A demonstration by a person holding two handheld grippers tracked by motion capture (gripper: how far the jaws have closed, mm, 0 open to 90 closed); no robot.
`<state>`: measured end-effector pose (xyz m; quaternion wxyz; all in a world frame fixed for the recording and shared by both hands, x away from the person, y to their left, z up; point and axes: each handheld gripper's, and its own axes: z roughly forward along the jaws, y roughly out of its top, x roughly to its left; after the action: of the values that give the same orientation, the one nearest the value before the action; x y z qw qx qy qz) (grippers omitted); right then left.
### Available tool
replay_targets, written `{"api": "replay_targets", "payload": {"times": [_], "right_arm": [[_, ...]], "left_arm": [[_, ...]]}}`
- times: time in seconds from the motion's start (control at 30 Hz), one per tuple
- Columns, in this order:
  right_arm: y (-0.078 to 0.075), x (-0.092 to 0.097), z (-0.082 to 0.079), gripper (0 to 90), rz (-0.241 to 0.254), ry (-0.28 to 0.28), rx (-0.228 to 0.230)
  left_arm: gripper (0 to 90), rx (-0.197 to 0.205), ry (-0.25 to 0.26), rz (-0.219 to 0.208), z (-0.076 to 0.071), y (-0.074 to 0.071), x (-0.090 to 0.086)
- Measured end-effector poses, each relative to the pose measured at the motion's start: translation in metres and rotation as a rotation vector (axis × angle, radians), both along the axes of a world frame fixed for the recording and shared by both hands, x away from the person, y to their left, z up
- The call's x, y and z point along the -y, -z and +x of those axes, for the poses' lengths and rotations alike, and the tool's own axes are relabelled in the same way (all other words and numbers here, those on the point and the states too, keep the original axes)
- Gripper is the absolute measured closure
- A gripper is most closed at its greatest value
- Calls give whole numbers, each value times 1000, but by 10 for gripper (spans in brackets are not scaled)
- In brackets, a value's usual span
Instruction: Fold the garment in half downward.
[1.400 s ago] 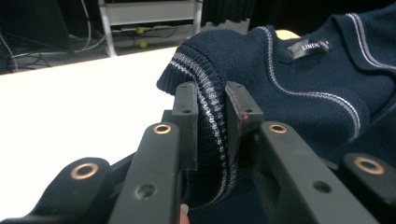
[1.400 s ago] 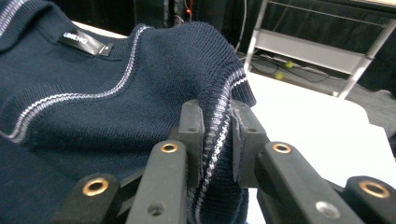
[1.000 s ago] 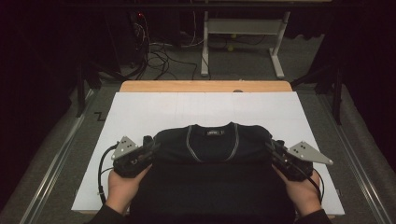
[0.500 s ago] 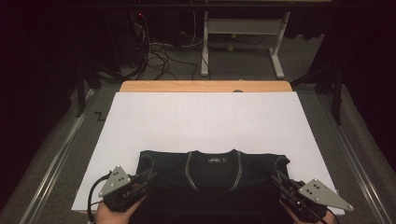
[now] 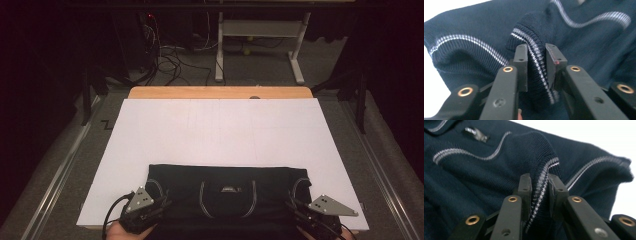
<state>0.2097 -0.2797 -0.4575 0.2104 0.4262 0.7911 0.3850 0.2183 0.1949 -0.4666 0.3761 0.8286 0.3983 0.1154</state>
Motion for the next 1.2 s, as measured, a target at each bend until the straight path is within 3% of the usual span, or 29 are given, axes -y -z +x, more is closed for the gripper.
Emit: {"api": "replay_targets", "payload": {"times": [0.13, 0.33, 0.47, 0.53, 0.67, 0.77, 1.0, 1.2], "right_arm": [[8, -1, 4, 736, -15, 2, -51], [10, 0, 5, 677, 1, -6, -49], [7, 4, 5, 591, 45, 5, -29], [4, 7, 5, 550, 66, 21, -5], [-1, 9, 8, 496, 84, 47, 29], [-5, 12, 12, 472, 110, 55, 48], [-13, 21, 21, 413, 124, 131, 94], [-12, 28, 45, 336, 119, 194, 76]], "left_arm": [[632, -13, 0, 14, 3, 4, 1], [516, 14, -8, 27, 5, 5, 1], [425, 35, -49, -6, 6, -1, -5], [382, 41, -87, -46, 7, -8, -11], [373, 86, -134, -97, 10, -17, -20], [355, 69, -152, -128, 17, -17, -26], [338, 64, -182, -139, 39, -19, -30], [277, 11, -225, -143, 66, -13, -34]]}}
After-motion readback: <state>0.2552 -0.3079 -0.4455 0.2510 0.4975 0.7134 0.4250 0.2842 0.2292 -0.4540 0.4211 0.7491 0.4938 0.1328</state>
